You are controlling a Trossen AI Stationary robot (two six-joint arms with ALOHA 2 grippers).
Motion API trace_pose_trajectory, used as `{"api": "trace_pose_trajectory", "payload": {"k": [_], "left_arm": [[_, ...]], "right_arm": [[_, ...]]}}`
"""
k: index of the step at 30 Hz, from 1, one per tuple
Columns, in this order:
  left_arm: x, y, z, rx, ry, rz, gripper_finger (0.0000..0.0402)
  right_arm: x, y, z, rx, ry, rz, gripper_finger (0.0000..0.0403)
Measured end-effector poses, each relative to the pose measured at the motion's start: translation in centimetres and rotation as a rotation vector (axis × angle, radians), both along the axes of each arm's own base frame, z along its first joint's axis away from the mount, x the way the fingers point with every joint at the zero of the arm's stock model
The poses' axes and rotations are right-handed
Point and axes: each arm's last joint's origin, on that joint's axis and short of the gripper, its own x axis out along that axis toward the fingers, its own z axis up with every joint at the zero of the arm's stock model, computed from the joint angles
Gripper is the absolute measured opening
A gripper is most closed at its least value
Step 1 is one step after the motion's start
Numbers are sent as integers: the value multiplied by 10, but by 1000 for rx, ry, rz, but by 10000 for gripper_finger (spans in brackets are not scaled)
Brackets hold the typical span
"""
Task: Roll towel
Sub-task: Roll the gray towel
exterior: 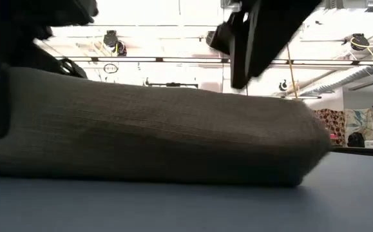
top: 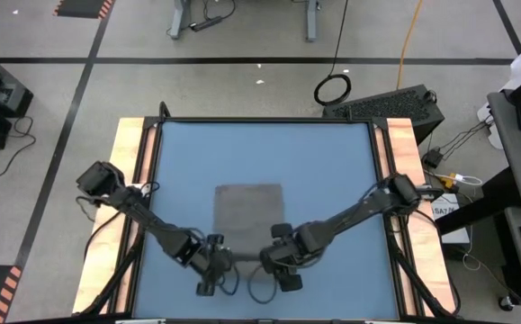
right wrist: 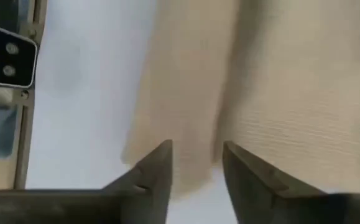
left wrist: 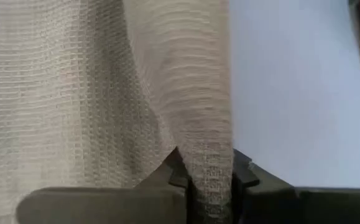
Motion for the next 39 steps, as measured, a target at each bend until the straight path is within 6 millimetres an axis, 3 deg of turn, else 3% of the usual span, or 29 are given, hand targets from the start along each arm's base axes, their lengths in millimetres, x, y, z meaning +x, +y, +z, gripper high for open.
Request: {"api": "trace_pose_trajectory", "payload": {"k": [4, 7, 11, 16, 23, 32, 36, 39], "left_arm": [[10, 15, -1, -118, 71, 53, 41], [13, 25, -6, -163, 108, 92, 29], [13, 28, -12, -227, 114, 118, 26], [11, 28, -14, -257, 123, 154, 34], [11, 28, -14, -268, 132, 175, 36], [5, 31, -27, -338, 144, 207, 28], [1, 33, -34, -372, 128, 221, 32], [0, 33, -35, -374, 121, 219, 36]], "right_arm": [[-20, 20, 25, -126, -119, -39, 170], [-37, 48, 29, -213, -210, -60, 194], [-55, 81, 18, -312, -294, -124, 229], [-61, 103, -5, -346, -318, -137, 279], [-53, 105, -45, -484, -284, -82, 336], [-36, 92, -66, -543, -252, -78, 339], [-28, 82, -67, -516, -227, -98, 320], [-21, 73, -68, -457, -175, -88, 272]]}}
